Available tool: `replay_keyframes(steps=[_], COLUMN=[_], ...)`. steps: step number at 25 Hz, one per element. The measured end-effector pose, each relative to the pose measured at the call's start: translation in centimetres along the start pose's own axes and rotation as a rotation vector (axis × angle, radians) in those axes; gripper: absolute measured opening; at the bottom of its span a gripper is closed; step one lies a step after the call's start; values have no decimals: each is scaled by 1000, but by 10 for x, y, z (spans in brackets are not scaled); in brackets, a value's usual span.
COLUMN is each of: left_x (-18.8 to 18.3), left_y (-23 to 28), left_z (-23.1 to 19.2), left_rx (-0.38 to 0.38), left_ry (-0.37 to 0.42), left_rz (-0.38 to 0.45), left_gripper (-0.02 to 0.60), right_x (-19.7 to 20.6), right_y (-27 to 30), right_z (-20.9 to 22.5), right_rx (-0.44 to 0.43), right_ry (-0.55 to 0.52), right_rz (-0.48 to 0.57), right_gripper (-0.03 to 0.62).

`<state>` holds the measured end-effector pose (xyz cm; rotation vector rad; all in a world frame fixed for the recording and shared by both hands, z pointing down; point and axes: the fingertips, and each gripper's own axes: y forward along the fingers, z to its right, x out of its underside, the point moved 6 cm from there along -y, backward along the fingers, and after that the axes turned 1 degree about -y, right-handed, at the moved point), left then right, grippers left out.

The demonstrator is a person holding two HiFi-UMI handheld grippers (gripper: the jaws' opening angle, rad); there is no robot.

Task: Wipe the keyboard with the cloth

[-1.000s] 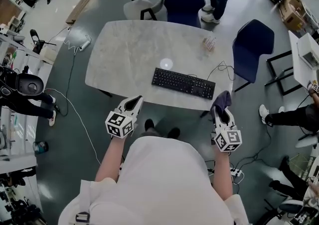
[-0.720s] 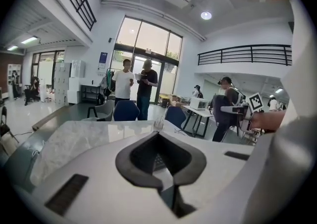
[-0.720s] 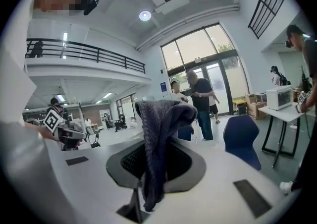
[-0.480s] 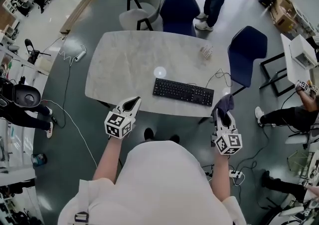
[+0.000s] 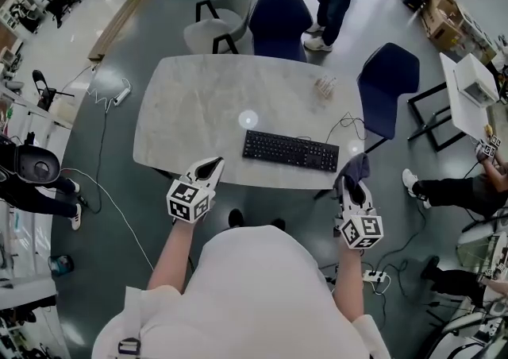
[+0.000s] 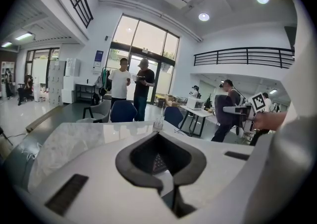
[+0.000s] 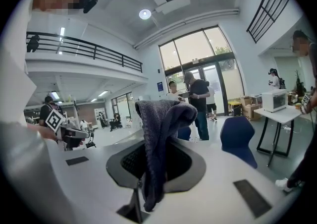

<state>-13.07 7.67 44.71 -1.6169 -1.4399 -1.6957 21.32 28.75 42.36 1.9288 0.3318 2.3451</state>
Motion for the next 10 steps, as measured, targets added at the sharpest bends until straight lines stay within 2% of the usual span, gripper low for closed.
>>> replay_keyframes(steps=[10], left_x=[3], left_y=[9], left_z=[-4], left_rx=[19], left_ry=[-28], left_rz=[-10], left_gripper=[6], right_x=[-5], right_y=[1], right_z=[-10], right_rx=[13], right_ry=[-6], right_rz=[2], right_gripper=[75])
